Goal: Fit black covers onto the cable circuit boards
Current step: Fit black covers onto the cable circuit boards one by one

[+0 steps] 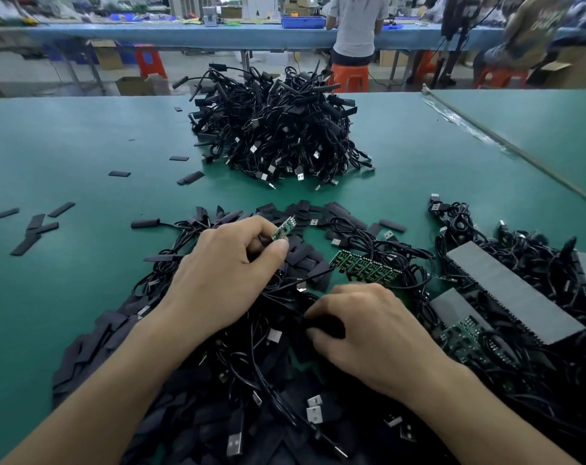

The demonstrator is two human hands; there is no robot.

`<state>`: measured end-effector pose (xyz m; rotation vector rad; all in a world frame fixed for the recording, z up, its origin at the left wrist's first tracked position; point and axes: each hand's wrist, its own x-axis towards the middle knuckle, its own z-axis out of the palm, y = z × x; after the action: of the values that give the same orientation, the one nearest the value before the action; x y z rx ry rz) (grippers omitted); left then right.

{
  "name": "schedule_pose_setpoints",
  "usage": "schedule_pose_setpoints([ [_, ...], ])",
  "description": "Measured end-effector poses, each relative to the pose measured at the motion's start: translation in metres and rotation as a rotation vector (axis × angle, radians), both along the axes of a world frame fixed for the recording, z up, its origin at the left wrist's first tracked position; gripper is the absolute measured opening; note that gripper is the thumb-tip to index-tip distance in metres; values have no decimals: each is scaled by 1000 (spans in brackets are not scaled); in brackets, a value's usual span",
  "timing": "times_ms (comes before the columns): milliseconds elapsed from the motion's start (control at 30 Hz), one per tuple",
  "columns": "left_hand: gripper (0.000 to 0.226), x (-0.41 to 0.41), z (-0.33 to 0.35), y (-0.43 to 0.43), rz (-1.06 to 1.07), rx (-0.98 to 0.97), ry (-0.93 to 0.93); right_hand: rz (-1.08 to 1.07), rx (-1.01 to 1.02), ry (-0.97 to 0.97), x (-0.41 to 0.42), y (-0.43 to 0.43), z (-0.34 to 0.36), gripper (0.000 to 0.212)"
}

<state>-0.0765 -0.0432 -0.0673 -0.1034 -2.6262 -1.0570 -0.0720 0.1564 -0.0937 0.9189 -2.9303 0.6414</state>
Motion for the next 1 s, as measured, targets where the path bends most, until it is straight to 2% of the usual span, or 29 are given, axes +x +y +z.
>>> schedule_pose_setpoints([
  [100, 21, 0, 0, 1, 8, 19, -17, -23, -251, -53, -6, 2, -7, 11],
  [300, 17, 1, 3, 4, -111, 134, -100, -104, -669, 58, -10, 0, -10, 18],
  [400, 19, 4, 4, 7, -220, 215, -179, -134, -845, -57, -11, 0, -11, 14],
  [467, 18, 5, 5, 10, -265, 277, -217, -134, -956, -143, -11, -1, -11, 22],
  [567, 11, 6, 5, 12, -306, 326, -249, -88, -1029, -162, -10, -3, -10, 28],
  [633, 4, 6, 4, 12, -315, 334, -256, -68, -1056, -136, -10, -4, -11, 23],
  [800, 7, 5, 2, 10, -207, 353, -226, -41, -1166, -153, -9, -4, -9, 28],
  [933, 15, 6, 4, 12, -255, 310, -286, -38, -1105, -163, -8, -5, -9, 23],
  [1000, 17, 5, 4, 12, -256, 312, -314, -27, -984, -78, -8, -4, -9, 27],
])
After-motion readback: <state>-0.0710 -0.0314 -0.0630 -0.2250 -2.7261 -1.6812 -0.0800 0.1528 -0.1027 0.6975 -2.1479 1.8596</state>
